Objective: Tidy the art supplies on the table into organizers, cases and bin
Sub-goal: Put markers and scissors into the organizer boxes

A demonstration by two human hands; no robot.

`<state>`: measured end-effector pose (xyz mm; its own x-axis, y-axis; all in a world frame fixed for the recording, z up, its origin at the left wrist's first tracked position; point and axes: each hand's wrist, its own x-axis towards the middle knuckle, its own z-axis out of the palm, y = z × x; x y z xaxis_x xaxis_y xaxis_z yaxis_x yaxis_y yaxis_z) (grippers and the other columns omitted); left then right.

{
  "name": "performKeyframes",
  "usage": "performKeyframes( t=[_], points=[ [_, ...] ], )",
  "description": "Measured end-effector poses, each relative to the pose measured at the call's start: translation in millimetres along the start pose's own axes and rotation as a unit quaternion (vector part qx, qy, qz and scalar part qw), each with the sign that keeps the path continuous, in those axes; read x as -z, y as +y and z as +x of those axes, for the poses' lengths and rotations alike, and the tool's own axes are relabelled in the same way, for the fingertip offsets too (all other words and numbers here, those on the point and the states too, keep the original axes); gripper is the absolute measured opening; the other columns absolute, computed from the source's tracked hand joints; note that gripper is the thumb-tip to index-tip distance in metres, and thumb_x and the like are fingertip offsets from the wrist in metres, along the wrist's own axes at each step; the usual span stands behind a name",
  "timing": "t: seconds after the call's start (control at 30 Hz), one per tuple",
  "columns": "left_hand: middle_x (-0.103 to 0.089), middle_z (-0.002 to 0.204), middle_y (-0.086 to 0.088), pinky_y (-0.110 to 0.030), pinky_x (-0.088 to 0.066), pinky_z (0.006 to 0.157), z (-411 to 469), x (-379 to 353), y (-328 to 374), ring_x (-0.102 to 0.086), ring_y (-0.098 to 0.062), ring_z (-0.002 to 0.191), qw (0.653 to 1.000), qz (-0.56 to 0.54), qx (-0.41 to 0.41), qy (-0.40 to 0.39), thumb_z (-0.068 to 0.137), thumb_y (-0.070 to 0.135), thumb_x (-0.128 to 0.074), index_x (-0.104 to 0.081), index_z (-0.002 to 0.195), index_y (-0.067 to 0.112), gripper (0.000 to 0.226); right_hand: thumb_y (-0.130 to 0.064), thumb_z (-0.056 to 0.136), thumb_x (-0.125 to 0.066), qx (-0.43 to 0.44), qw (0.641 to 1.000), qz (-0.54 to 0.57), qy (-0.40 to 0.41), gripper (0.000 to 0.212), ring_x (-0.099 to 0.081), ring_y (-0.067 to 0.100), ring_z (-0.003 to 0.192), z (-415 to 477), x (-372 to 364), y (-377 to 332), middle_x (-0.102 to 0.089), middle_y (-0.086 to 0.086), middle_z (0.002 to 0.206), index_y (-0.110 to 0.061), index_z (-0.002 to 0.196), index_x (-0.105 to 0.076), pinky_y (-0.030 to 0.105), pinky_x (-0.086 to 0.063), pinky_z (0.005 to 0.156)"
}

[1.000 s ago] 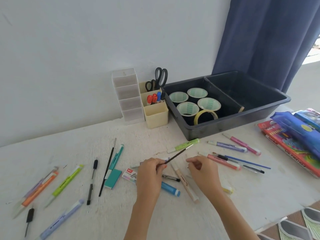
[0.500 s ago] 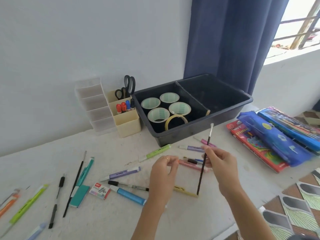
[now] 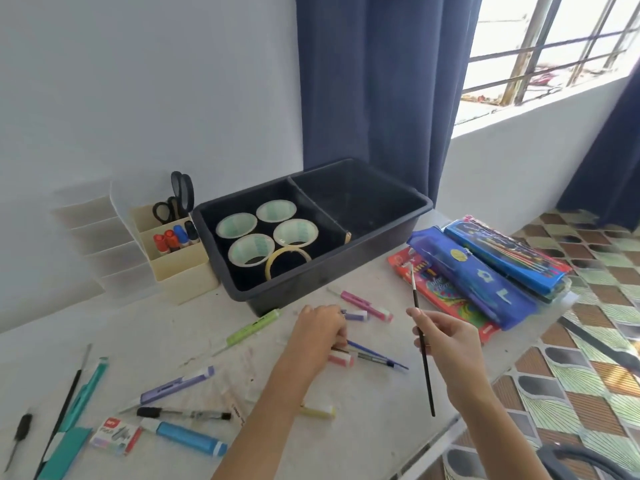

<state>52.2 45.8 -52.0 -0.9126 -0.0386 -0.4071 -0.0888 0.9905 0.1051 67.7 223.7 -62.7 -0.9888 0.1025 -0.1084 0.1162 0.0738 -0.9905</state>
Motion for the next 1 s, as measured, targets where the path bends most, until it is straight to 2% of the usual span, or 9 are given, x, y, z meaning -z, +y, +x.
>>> performKeyframes(
  t=[0.1, 0.2, 0.37, 0.5, 0.67, 0.73, 0.83, 0.9, 1.0],
  points=[
    [-0.062, 0.113, -0.004, -0.015, -0.033, 0.090, -16, -10, -9, -0.055, -0.020, 0.108, 0.989, -0.080, -0.073, 0.098, 0.096, 0.022, -0.050, -0.063, 0.111, 0.009, 0.023, -0.027, 0.085, -0.066, 0.010, 1.000, -0.005, -0.015, 0.014, -0.059, 0.014, 0.057, 4, -7, 0, -0.065, 0.005, 0.068, -0.015, 0.085, -0.073, 0.029, -0.051, 0.062],
    [-0.064, 0.104, -0.001, -0.026, -0.041, 0.090, -35, -9, -17, -0.059, -0.016, 0.095, 0.971, -0.111, -0.101, 0.188, 0.096, 0.026, -0.050, -0.059, 0.107, 0.015, 0.018, -0.025, 0.085, -0.067, 0.047, 0.997, -0.028, -0.045, 0.011, -0.060, 0.015, 0.057, 7, -20, -5, -0.066, -0.001, 0.065, -0.018, 0.084, -0.074, 0.030, -0.052, 0.060],
    [-0.055, 0.093, 0.005, -0.010, -0.043, 0.069, -64, 3, -40, -0.055, -0.005, 0.079, 0.910, -0.293, -0.145, 0.255, 0.088, 0.020, -0.063, -0.069, 0.100, 0.012, 0.015, -0.027, 0.085, -0.066, 0.128, 0.979, -0.109, -0.114, 0.009, -0.061, 0.020, 0.065, 3, -49, -17, -0.069, -0.008, 0.071, -0.030, 0.083, -0.075, 0.044, -0.053, 0.065],
    [-0.063, 0.086, 0.009, -0.012, -0.049, 0.069, -89, 23, -65, -0.062, -0.002, 0.077, 0.846, -0.402, -0.114, 0.332, 0.080, 0.018, -0.073, -0.072, 0.098, 0.015, 0.018, -0.026, 0.087, -0.063, 0.150, 0.960, -0.108, -0.211, 0.012, -0.061, 0.018, 0.067, -12, -80, -31, -0.069, -0.006, 0.070, -0.028, 0.083, -0.074, 0.037, -0.053, 0.065],
    [-0.070, 0.082, -0.002, -0.019, -0.053, 0.079, -111, 36, -96, -0.067, -0.010, 0.081, 0.741, -0.538, -0.054, 0.397, 0.076, 0.010, -0.076, -0.055, 0.125, 0.023, 0.055, -0.024, 0.087, -0.062, 0.086, 0.959, 0.001, -0.270, 0.013, -0.058, 0.009, 0.061, -33, -123, -54, -0.068, 0.002, 0.068, -0.023, 0.087, -0.075, 0.022, -0.053, 0.063],
    [-0.071, 0.085, 0.001, -0.020, -0.052, 0.077, -117, 41, -107, -0.068, -0.011, 0.082, 0.709, -0.572, -0.022, 0.412, 0.077, 0.010, -0.075, -0.062, 0.114, 0.022, 0.041, -0.020, 0.088, -0.062, 0.074, 0.951, 0.032, -0.299, 0.013, -0.059, 0.011, 0.062, -39, -139, -64, -0.069, 0.005, 0.072, -0.020, 0.087, -0.075, 0.020, -0.054, 0.062],
    [-0.072, 0.091, 0.009, -0.026, -0.055, 0.080, -124, 51, -128, -0.067, -0.008, 0.078, 0.694, -0.574, 0.010, 0.435, 0.079, 0.009, -0.072, -0.071, 0.092, 0.019, 0.016, -0.021, 0.086, -0.064, 0.103, 0.946, 0.043, -0.304, 0.011, -0.064, 0.004, 0.071, -41, -165, -83, -0.072, -0.002, 0.078, -0.021, 0.089, -0.075, 0.011, -0.050, 0.065],
    [-0.072, 0.093, 0.007, -0.030, -0.056, 0.082, -128, 64, -144, -0.064, -0.008, 0.078, 0.685, -0.562, 0.008, 0.465, 0.081, 0.008, -0.071, -0.071, 0.090, 0.017, 0.013, -0.022, 0.085, -0.067, 0.151, 0.944, 0.036, -0.292, 0.009, -0.066, -0.001, 0.076, -35, -183, -99, -0.073, -0.011, 0.079, -0.023, 0.089, -0.074, 0.009, -0.049, 0.067],
    [-0.072, 0.087, 0.002, -0.022, -0.054, 0.075, -128, 90, -172, -0.066, -0.012, 0.081, 0.647, -0.555, 0.022, 0.522, 0.081, 0.005, -0.070, -0.071, 0.086, 0.019, 0.014, -0.022, 0.084, -0.069, 0.199, 0.943, 0.039, -0.263, 0.010, -0.066, 0.001, 0.075, -20, -214, -129, -0.072, -0.013, 0.077, -0.020, 0.093, -0.073, 0.014, -0.052, 0.071]
  ],
)
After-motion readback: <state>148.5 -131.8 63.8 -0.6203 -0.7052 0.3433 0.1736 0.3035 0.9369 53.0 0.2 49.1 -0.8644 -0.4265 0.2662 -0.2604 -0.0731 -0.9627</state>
